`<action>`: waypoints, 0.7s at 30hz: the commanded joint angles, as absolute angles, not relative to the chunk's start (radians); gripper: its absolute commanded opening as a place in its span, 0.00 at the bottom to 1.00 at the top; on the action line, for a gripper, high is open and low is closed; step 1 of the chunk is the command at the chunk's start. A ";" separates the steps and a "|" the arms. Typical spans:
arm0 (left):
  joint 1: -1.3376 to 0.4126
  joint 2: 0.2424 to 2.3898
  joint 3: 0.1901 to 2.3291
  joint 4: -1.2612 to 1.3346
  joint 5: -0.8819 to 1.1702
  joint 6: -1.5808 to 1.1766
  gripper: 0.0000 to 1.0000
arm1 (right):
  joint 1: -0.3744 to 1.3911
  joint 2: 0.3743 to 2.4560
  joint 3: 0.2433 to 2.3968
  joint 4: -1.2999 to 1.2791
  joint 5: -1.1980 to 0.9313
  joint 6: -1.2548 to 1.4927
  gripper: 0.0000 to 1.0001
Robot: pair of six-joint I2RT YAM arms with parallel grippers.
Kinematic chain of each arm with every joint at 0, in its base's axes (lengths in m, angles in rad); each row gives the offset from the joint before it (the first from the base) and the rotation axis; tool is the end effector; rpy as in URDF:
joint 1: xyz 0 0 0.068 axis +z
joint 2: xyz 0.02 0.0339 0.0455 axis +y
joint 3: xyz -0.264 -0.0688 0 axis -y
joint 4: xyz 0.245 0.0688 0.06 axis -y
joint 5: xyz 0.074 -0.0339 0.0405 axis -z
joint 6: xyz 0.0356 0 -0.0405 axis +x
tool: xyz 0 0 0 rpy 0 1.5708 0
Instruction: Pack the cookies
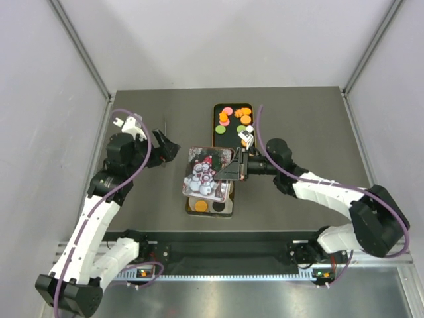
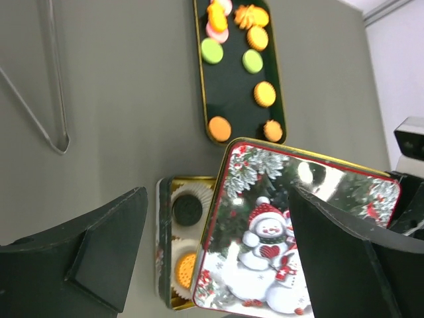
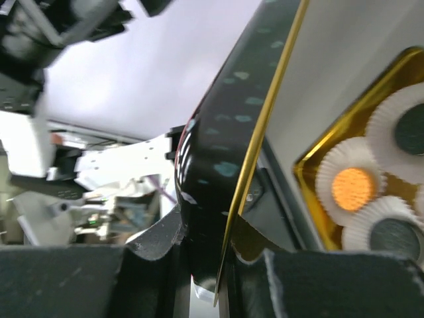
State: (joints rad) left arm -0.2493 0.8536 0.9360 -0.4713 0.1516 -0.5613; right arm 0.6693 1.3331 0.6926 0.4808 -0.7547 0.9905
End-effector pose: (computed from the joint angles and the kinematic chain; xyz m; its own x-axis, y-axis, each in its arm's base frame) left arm 0.1796 -0.0513 0.3510 -0.5130 -0.4124 -0.7529 0.1255 0.8316 -0.5410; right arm 0.2114 0.1983 0.2559 -0.8900 0.0728 -0.4502 -0.4343 0.1657 0.8854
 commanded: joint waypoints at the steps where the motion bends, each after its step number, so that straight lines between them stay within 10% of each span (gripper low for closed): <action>1: -0.250 0.836 0.905 -0.450 0.178 -0.532 0.92 | 0.664 1.370 0.657 0.862 -0.830 1.169 0.00; 21: -0.288 0.885 0.684 -0.287 0.242 -0.586 0.90 | 0.680 1.597 0.581 1.065 -0.853 1.258 0.00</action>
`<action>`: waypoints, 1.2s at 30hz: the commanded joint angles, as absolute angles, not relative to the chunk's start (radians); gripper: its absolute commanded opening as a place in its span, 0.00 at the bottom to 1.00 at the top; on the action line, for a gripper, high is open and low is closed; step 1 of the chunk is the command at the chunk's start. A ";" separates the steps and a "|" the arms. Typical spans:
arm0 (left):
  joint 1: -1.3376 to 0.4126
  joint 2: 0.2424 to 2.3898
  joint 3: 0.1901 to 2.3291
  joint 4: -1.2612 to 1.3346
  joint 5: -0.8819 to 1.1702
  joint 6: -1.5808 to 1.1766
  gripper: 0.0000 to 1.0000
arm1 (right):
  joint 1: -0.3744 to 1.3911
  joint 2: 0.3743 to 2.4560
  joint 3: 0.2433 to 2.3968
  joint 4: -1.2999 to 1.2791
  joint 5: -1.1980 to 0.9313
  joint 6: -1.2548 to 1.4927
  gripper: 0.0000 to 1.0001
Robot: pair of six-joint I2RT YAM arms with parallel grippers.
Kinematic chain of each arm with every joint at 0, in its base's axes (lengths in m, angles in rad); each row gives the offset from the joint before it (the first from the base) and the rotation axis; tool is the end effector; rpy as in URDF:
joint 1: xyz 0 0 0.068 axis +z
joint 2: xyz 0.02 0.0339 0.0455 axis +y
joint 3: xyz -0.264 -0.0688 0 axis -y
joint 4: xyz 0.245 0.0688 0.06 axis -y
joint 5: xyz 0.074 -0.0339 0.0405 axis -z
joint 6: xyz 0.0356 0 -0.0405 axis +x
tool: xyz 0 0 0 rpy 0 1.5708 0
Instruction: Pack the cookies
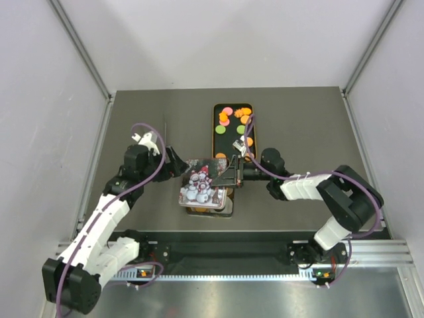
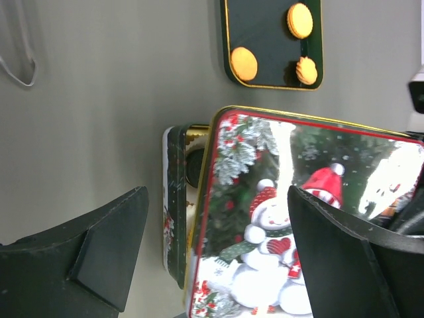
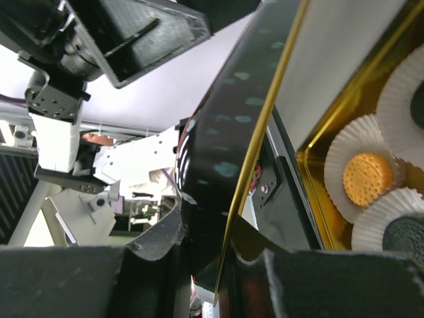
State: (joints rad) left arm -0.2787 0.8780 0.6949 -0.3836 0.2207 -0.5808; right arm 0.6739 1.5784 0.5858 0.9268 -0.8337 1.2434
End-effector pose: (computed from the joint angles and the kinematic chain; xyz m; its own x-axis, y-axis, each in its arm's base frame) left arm 0.1853 -0.0611 0.2727 -0.6762 -0.3634 -0.6408 0.0897 0.8228 -0.5612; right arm 0.2210 0.2102 0.1987 -0.9603 0.0475 -0.2748 -0.2719 0.0595 0.9605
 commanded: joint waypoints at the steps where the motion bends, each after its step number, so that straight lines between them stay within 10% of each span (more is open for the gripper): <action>1: -0.288 0.888 0.681 -0.284 0.244 -0.583 0.90 | 0.680 1.601 0.581 1.065 -0.853 1.258 0.00; 36: -0.408 1.072 0.604 -0.158 0.216 -0.597 0.86 | 0.591 1.801 0.503 1.285 -0.894 1.351 0.09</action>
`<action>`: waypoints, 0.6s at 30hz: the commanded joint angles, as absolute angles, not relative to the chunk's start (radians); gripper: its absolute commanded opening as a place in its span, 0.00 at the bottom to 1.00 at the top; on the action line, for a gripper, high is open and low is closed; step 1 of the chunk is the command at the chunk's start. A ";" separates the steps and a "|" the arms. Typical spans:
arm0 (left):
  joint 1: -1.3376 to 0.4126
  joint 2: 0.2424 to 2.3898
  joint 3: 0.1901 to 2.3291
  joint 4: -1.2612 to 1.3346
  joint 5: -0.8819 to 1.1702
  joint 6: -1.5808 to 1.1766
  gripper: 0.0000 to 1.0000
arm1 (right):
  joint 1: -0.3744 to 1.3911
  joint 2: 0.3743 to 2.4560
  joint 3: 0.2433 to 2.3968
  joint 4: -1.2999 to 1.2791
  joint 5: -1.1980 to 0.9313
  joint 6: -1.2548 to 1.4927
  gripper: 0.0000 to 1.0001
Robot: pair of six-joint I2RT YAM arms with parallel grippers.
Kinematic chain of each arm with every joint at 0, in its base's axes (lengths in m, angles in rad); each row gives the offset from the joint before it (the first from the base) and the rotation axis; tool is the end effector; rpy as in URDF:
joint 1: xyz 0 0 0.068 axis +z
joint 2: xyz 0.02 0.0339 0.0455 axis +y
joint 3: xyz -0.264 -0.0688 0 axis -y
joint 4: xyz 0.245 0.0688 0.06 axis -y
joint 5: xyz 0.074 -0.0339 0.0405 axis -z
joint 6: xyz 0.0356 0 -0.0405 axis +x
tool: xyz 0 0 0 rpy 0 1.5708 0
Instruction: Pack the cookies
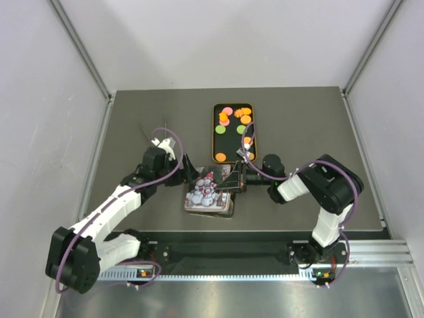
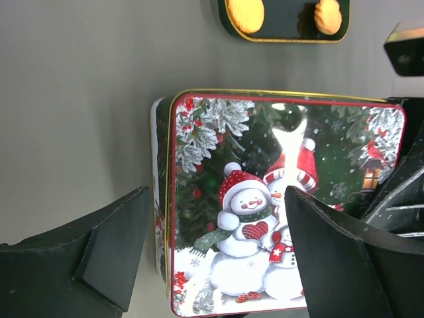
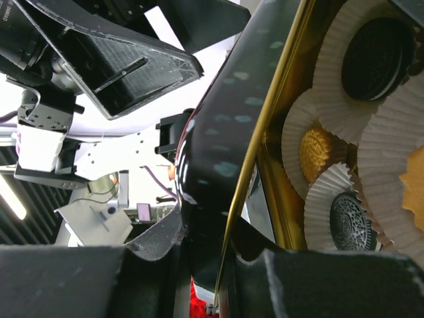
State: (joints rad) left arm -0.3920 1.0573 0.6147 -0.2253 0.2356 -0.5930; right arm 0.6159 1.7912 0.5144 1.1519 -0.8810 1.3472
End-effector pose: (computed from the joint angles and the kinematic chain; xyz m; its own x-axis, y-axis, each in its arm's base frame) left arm 0.2026 -0.0928 0.2255 -0.7769 -0.2668 -0.5703 0.1286 0.8194 -0.5587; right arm 0.2307 0.1969 0.1420 -0.9902 0.0594 -0.1263 -0.1209 0.0873 0.9888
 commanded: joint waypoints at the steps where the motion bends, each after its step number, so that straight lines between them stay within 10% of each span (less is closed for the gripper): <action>1: -0.411 1.077 0.604 -0.156 0.212 -0.595 0.86 | 0.588 1.804 0.497 1.292 -0.896 1.353 0.09; 18: -0.466 1.195 0.598 -0.112 0.176 -0.587 0.84 | 0.512 1.804 0.423 1.368 -0.928 1.374 0.31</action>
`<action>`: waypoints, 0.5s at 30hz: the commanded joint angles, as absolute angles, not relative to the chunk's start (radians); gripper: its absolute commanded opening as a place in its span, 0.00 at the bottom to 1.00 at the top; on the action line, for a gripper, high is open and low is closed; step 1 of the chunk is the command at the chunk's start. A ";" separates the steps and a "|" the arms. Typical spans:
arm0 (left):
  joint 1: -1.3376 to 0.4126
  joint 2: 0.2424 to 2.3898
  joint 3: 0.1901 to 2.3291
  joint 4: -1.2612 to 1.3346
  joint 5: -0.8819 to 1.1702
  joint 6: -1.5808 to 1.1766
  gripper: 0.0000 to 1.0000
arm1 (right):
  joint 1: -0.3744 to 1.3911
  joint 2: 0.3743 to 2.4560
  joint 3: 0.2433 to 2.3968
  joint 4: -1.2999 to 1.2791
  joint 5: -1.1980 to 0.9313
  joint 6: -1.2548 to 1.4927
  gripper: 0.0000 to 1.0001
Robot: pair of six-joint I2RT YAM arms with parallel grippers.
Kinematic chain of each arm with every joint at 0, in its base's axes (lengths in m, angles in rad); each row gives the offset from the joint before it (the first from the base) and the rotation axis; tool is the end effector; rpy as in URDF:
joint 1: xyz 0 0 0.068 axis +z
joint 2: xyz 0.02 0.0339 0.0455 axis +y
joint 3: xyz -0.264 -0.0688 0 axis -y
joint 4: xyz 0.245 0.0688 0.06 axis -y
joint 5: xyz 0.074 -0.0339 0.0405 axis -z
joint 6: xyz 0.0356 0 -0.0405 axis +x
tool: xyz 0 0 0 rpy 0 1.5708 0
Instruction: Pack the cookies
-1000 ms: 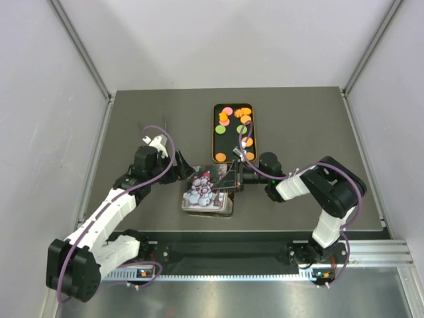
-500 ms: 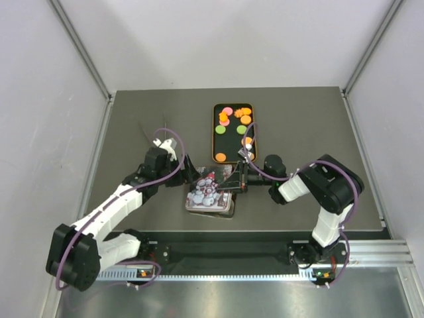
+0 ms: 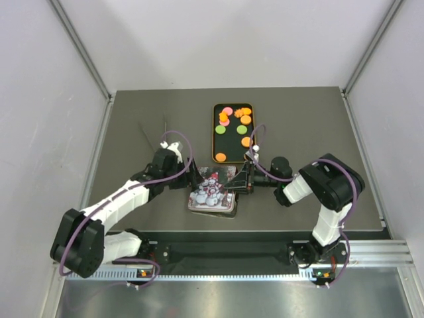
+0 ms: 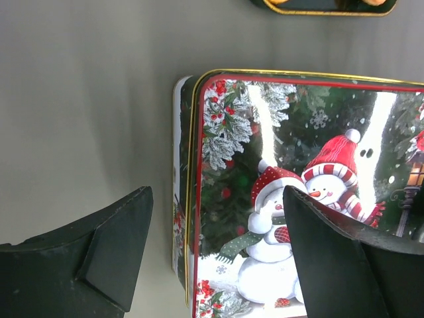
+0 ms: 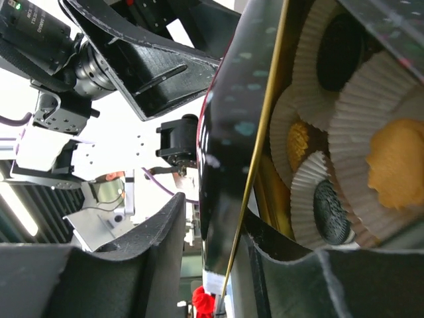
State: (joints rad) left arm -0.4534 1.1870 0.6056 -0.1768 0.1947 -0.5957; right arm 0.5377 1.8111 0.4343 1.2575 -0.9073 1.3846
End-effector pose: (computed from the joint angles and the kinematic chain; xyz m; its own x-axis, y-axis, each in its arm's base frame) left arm 0.2109 -0.1104 0.1990 -0.8237 -0.2110 -0.5264 0.1134 0.8481 -0.5175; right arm 0.2297 0.1696 0.1297 -0.9891 0.1148 -0.0917 -0.0823 0.0837 0.9931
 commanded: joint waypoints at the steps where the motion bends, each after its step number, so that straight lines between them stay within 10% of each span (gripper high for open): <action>1: -0.469 1.200 0.598 -0.110 0.169 -0.588 0.84 | 0.509 1.798 0.414 1.368 -0.933 1.373 0.31; 15: -0.512 1.262 0.615 -0.086 0.138 -0.598 0.83 | 0.390 1.729 0.304 1.344 -0.982 1.333 0.33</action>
State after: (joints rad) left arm -0.4999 1.2449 0.6048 -0.1284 0.1658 -0.6033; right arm 0.4171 1.7744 0.3202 1.2713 -0.9504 1.3705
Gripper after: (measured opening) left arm 0.830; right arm 0.332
